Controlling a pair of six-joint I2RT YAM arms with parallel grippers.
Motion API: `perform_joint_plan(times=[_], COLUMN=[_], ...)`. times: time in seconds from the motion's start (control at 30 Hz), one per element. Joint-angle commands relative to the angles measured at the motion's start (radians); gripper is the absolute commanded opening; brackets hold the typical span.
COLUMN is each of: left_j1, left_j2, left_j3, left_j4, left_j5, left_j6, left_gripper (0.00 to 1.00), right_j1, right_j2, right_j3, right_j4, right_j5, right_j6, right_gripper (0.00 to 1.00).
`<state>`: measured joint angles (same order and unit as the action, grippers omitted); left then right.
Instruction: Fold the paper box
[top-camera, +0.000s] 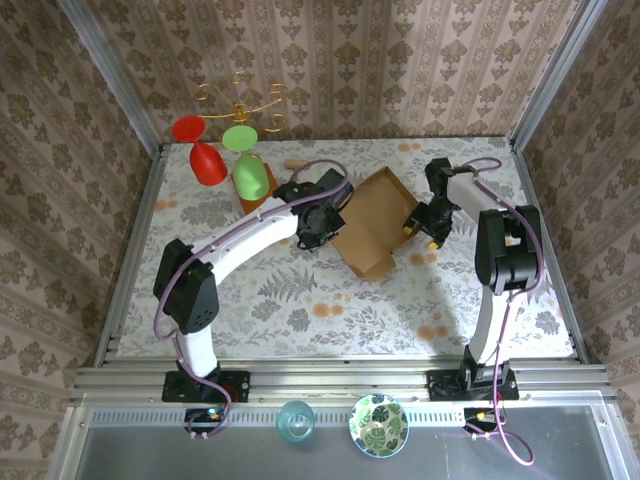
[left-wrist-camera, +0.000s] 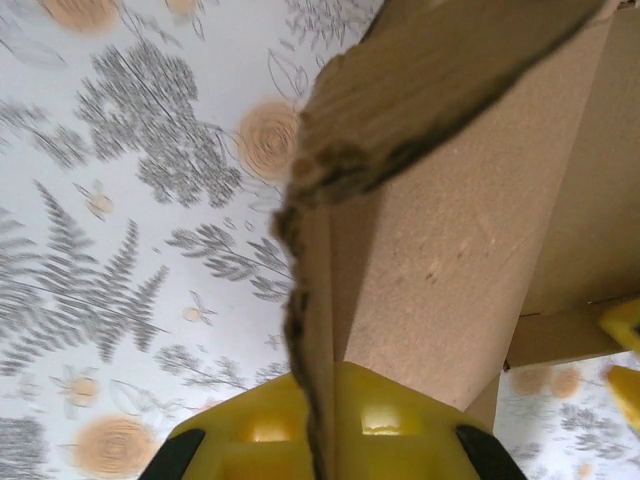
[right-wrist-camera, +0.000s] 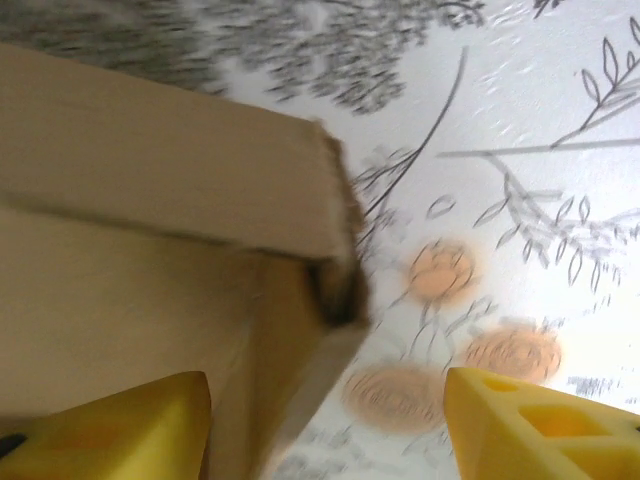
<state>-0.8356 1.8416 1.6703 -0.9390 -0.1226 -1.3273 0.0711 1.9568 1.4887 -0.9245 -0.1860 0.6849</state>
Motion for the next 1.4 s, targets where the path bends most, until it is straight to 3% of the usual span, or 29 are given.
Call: perform_joint_plan(times=[0.0,0.27,0.47,0.6,0.73,0.87,0.93,1.27,1.37], left_j1=[0.019,0.089,0.104,0.086,0.058,0.024,0.024,0.009,-0.007], left_j2=[0.047,0.173,0.345,0.459,0.460,0.443,0.430,0.424,0.423], left_j3=[0.111,0.399,0.776,0.997,0.982,0.927,0.909,0.912,0.901], left_j4=[-0.228,-0.414,-0.601,-0.700,-0.618,-0.495,-0.445,-0.363,-0.339], left_j5=[-0.079,-0.115,-0.142,-0.238,-0.322,-0.407,-0.398,-0.318,-0.308], left_j6=[0.193,0.529,0.841,0.985,1.169,1.401,1.484,1.646,1.687], left_gripper=[0.00,0.00,0.00,0.00,0.00,0.00,0.00,0.00,0.00], right_j1=[0.014,0.020,0.022,0.042,0.065,0.070,0.071,0.086,0.115], right_j2=[-0.154,-0.269,-0.311,-0.378,-0.455,-0.546,-0.542,-0.449,-0.420], right_j3=[-0.006,-0.026,-0.024,-0.073,-0.193,-0.462,-0.519,-0.428,-0.391], right_j4=[-0.033,0.012,0.115,0.297,0.561,1.044,1.188,1.098,1.024], right_j5=[-0.073,-0.266,-0.269,-0.224,-0.191,-0.214,-0.253,-0.370,-0.339], right_j6=[-0.009,-0.049,-0.143,-0.258,-0.356,-0.467,-0.536,-0.828,-0.915], right_gripper=[0.68,0.70,0.57,0.49,0.47,0.44,0.46,0.56,0.57])
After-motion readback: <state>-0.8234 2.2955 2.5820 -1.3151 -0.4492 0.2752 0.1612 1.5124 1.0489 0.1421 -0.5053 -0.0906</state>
